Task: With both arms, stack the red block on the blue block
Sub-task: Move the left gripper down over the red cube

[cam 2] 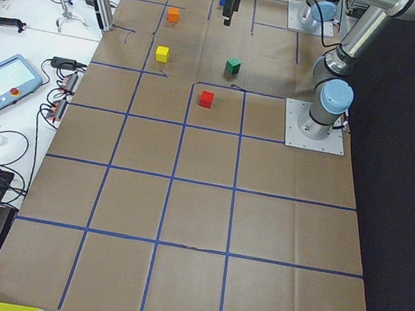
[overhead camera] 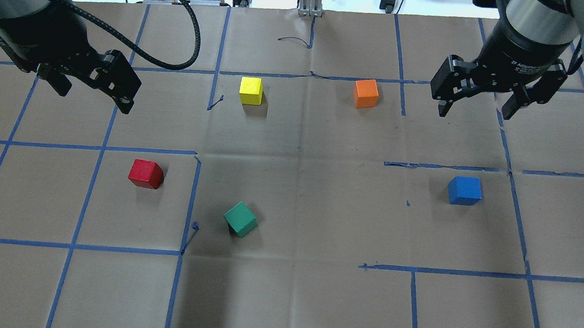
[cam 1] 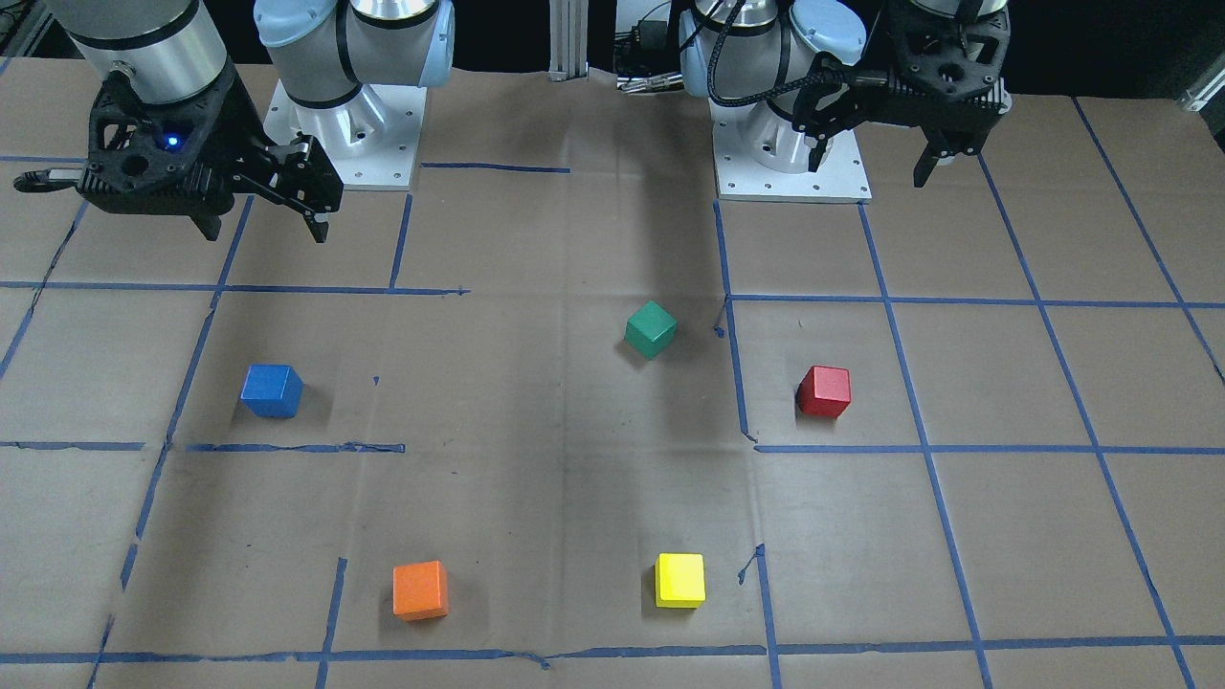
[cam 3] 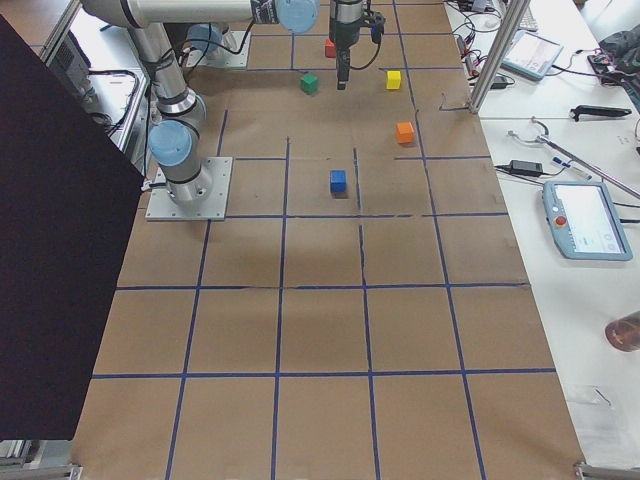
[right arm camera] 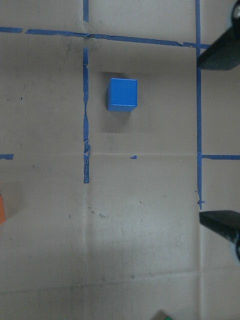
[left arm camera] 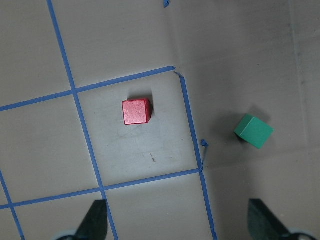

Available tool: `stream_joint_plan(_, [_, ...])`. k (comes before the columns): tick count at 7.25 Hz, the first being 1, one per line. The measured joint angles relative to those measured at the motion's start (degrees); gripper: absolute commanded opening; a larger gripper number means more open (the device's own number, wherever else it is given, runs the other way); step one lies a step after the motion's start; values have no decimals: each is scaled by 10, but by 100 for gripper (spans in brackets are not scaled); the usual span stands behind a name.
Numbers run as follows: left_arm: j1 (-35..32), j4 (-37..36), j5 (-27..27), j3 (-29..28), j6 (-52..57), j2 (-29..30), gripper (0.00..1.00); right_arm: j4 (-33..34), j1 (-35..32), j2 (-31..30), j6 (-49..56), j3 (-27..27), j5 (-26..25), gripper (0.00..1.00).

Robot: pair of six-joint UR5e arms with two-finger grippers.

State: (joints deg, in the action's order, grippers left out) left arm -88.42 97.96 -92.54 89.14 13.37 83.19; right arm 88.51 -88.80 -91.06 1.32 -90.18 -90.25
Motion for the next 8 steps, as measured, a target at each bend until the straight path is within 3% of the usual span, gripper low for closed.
stream_joint_plan(6, [12, -4, 18, 46, 5, -3, 100, 1, 0, 0, 0, 0, 1, 100])
stream_joint_plan(8, [44, -5, 20, 54, 15, 7, 100, 1, 0, 0, 0, 0, 1, 100])
